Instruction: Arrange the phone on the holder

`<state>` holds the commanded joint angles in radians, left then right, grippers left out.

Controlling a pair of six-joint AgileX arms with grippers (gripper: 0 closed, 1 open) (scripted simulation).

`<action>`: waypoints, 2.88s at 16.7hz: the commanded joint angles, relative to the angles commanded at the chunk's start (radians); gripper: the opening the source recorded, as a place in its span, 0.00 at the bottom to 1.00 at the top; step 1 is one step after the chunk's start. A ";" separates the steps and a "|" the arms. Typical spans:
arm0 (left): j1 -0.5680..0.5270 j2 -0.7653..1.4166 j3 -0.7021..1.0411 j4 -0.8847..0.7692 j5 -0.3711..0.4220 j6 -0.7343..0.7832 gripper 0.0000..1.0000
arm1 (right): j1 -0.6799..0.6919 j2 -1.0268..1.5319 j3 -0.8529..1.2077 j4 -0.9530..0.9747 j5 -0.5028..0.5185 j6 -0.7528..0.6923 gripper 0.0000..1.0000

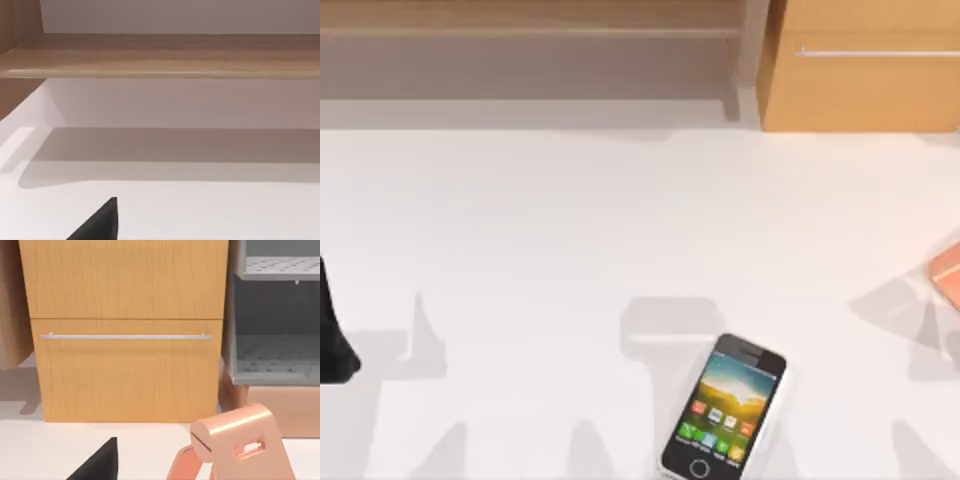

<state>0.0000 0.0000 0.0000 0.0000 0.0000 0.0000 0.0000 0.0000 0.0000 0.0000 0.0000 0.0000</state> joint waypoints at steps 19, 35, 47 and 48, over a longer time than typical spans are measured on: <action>0.000 0.000 0.000 0.000 0.000 0.000 1.00 | 0.654 1.279 0.812 -0.728 0.011 0.933 1.00; 0.000 0.000 0.000 0.000 0.000 0.000 1.00 | 0.838 1.868 1.313 -0.997 0.016 1.320 1.00; 0.000 0.000 0.000 0.000 0.000 0.000 1.00 | 0.841 2.012 1.161 -0.704 0.017 1.322 1.00; 0.000 0.000 0.000 0.000 0.000 0.000 1.00 | 0.841 2.012 1.161 -0.704 0.017 1.322 1.00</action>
<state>0.0000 0.0000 0.0000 0.0000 0.0000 0.0000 0.8415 2.0121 1.1613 -0.7043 0.0170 1.3217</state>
